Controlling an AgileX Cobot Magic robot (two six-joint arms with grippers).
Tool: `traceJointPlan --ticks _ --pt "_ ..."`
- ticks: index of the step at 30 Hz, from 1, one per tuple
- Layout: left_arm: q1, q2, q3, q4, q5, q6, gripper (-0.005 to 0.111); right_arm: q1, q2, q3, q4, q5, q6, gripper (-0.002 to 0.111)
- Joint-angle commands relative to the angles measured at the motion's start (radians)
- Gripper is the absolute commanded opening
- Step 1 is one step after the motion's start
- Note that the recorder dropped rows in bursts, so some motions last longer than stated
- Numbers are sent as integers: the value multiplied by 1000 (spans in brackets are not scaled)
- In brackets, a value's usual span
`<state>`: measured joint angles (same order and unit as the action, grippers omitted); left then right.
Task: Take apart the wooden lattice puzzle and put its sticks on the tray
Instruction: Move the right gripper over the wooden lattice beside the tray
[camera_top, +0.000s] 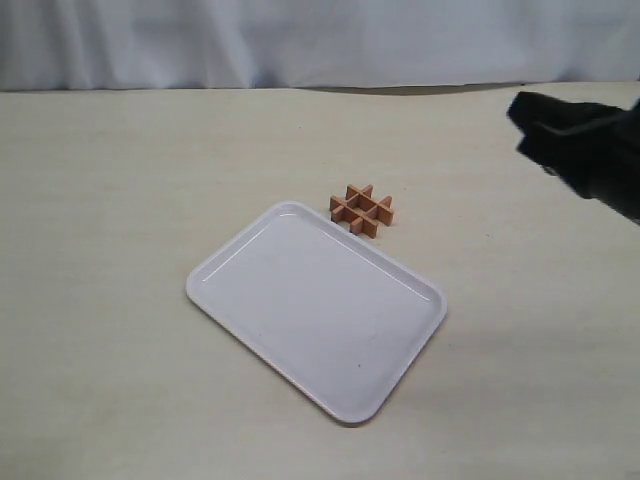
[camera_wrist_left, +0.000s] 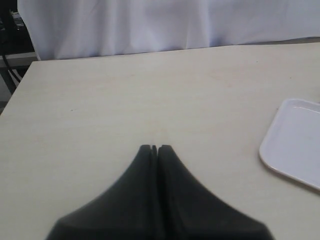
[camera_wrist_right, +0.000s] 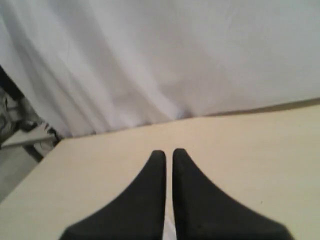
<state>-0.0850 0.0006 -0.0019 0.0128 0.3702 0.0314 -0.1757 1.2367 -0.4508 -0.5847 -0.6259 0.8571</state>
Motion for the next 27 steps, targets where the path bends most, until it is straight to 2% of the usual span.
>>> traceJointPlan --ticks 1,5,9,13,16,20,27 --pt "-9 -1 2 2 -17 -2 0 -8 247 -142 -260 -71 89 5" --pt "-9 -1 2 2 -17 -2 0 -8 441 -238 -375 -215 44 5" --pt "-9 -1 2 2 -17 -2 0 -8 576 -281 -375 -223 -73 5" --pt "-9 -1 2 2 -17 -2 0 41 655 -281 -292 -281 -221 5" --pt "-9 -1 2 2 -17 -2 0 107 657 -289 -264 -196 -308 5" --pt "-9 -1 2 2 -17 -2 0 201 652 -330 -181 43 -392 5" --pt "-9 -1 2 2 -17 -2 0 222 652 -337 -76 136 -417 5"
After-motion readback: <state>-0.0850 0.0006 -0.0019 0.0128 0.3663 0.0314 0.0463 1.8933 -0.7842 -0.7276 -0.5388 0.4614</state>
